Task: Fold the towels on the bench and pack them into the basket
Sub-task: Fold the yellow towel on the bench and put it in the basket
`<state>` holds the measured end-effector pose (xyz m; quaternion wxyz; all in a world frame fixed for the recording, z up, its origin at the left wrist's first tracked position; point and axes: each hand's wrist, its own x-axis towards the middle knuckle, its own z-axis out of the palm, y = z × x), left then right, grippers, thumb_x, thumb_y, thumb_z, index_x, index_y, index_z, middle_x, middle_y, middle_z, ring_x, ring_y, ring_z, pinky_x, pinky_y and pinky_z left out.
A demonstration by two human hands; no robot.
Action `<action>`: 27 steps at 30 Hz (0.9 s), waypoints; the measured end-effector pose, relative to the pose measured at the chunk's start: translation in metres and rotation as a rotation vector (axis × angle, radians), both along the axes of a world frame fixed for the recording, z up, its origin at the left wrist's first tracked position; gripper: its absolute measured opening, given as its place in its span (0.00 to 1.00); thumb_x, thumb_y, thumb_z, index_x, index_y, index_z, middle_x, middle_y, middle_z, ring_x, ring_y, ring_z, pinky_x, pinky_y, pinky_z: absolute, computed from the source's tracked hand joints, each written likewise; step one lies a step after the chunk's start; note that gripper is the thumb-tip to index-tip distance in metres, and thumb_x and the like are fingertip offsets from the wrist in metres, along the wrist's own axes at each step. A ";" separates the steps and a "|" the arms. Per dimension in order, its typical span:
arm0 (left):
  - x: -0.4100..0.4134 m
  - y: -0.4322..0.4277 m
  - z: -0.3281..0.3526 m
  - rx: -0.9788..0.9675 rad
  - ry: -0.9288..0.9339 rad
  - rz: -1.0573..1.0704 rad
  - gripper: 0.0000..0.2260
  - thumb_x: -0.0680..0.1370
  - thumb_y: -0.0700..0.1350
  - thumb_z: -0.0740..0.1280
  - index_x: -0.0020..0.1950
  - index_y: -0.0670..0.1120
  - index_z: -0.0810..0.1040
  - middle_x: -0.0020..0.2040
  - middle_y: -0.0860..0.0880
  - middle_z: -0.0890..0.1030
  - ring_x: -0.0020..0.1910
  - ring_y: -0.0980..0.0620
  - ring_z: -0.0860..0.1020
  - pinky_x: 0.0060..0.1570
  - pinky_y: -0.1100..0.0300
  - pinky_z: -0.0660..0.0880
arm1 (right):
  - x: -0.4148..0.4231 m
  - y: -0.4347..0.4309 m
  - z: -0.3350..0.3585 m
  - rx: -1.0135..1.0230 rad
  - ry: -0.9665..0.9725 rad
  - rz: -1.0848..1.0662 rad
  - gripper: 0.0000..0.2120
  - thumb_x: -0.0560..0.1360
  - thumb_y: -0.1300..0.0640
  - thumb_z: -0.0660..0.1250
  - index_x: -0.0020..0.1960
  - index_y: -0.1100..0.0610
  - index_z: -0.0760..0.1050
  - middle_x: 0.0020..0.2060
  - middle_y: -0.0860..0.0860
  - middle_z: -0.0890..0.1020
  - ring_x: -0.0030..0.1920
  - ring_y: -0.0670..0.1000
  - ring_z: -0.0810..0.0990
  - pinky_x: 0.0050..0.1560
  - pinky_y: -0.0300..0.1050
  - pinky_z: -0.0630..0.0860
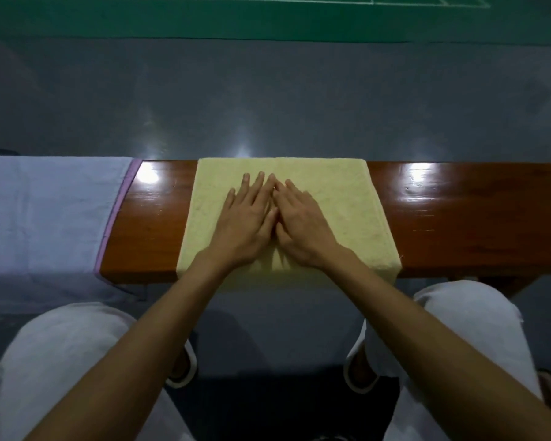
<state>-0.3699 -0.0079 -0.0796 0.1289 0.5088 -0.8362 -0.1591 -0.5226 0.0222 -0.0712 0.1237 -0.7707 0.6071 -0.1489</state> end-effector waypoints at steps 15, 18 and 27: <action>0.060 -0.010 -0.010 0.020 -0.236 0.232 0.34 0.84 0.64 0.40 0.84 0.48 0.38 0.84 0.48 0.37 0.82 0.48 0.35 0.79 0.45 0.37 | -0.101 0.005 -0.010 0.171 0.220 -0.365 0.34 0.84 0.38 0.39 0.83 0.56 0.36 0.82 0.52 0.37 0.81 0.53 0.35 0.81 0.60 0.40; 0.064 0.000 -0.008 0.037 -0.243 0.225 0.34 0.84 0.64 0.41 0.84 0.47 0.38 0.84 0.47 0.37 0.82 0.47 0.35 0.80 0.44 0.38 | -0.100 0.014 -0.012 0.180 0.215 -0.360 0.35 0.85 0.39 0.40 0.83 0.57 0.36 0.82 0.53 0.37 0.81 0.54 0.35 0.81 0.59 0.40; 0.068 0.009 -0.004 0.063 -0.130 0.186 0.32 0.86 0.60 0.47 0.85 0.46 0.43 0.84 0.47 0.40 0.83 0.47 0.38 0.80 0.43 0.41 | -0.100 0.015 -0.012 0.161 0.168 -0.352 0.34 0.85 0.40 0.42 0.83 0.57 0.40 0.83 0.53 0.40 0.82 0.54 0.37 0.81 0.60 0.41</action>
